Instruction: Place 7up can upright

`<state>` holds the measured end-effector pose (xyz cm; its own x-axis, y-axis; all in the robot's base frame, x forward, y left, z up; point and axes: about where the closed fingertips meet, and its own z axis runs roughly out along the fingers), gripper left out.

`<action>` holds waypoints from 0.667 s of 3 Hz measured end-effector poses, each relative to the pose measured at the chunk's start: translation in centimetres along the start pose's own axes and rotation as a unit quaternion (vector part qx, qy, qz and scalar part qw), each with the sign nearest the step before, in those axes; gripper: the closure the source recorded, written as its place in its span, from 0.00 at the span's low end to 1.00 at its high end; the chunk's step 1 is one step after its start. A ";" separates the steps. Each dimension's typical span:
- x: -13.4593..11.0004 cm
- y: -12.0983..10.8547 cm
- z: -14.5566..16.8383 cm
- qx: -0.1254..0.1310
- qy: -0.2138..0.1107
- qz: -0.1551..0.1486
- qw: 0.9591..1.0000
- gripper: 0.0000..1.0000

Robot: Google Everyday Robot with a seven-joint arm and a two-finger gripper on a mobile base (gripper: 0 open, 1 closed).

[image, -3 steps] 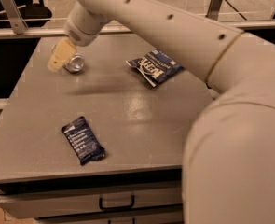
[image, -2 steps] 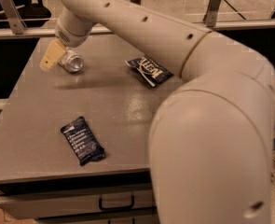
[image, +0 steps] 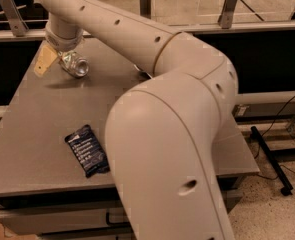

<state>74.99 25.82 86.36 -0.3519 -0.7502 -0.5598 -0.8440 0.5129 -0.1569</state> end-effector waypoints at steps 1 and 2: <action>0.2 -0.2 1.9 0.010 0.037 0.010 0.999 0.00; 0.0 -0.9 2.5 0.024 0.051 0.020 0.998 0.19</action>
Offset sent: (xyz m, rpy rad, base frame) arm 0.0294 0.0068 -0.0137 -0.1100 0.0266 -0.1203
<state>76.72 26.43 84.45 -0.4260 -0.7664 -0.4807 -0.8092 0.5604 -0.1765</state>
